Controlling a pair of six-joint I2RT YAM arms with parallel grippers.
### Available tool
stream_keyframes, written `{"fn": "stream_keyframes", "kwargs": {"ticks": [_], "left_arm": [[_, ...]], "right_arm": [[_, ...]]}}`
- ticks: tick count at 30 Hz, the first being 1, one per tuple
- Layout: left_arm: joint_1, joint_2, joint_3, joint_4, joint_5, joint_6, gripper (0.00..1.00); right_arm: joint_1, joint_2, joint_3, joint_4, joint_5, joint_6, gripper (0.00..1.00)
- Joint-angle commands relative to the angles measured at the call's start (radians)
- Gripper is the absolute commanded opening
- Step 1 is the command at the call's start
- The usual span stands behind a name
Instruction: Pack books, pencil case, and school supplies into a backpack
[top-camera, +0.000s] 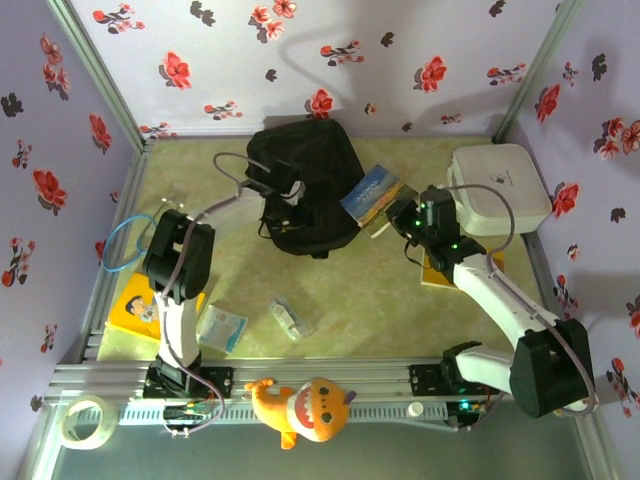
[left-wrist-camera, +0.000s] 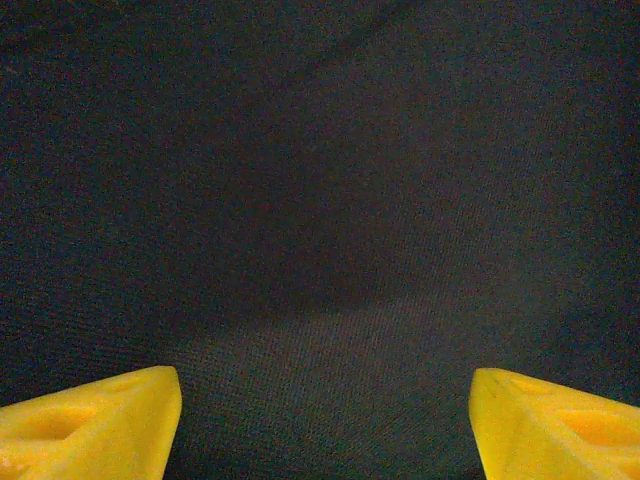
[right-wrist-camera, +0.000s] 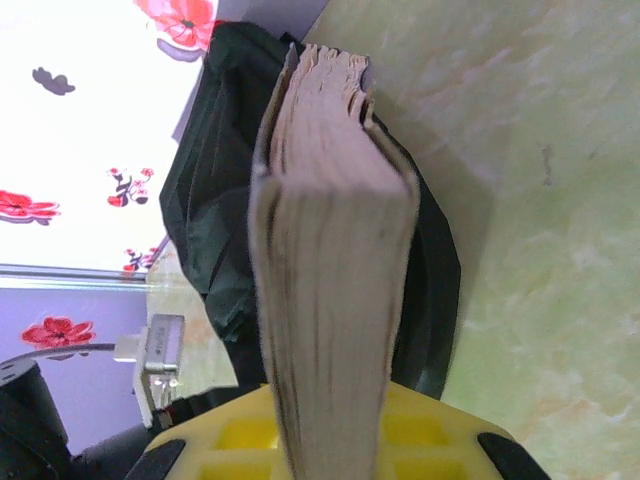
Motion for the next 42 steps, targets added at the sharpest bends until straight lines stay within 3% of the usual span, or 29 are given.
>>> {"fn": "stream_keyframes", "kwargs": {"ticks": [1,5,11,17,25,33,42], "left_arm": [[-0.064,0.033,-0.015,-0.036,0.044,-0.014,0.76],[-0.117,0.034,-0.005,-0.022,0.061,-0.033,0.74],[-0.138,-0.001,0.091,-0.110,0.057,0.085,0.73],[-0.150,-0.013,0.167,-0.259,0.026,0.345,0.59],[-0.190,-0.023,0.187,-0.352,0.038,0.675,0.52],[-0.189,0.044,0.294,-0.440,0.113,0.815,0.45],[-0.190,0.107,0.348,-0.458,0.095,0.844,0.38]], "right_arm": [[-0.018,-0.045,0.035,0.003,0.056,-0.043,0.07],[-0.036,-0.068,0.037,-0.021,0.057,-0.060,0.07],[-0.069,-0.108,0.036,-0.066,0.062,-0.083,0.08],[-0.114,-0.151,0.017,-0.106,0.071,-0.088,0.08],[-0.155,-0.155,0.001,-0.125,0.046,-0.083,0.08],[-0.155,-0.143,-0.007,-0.092,0.005,-0.079,0.08],[-0.155,-0.131,-0.016,-0.084,-0.007,-0.068,0.09]]}}
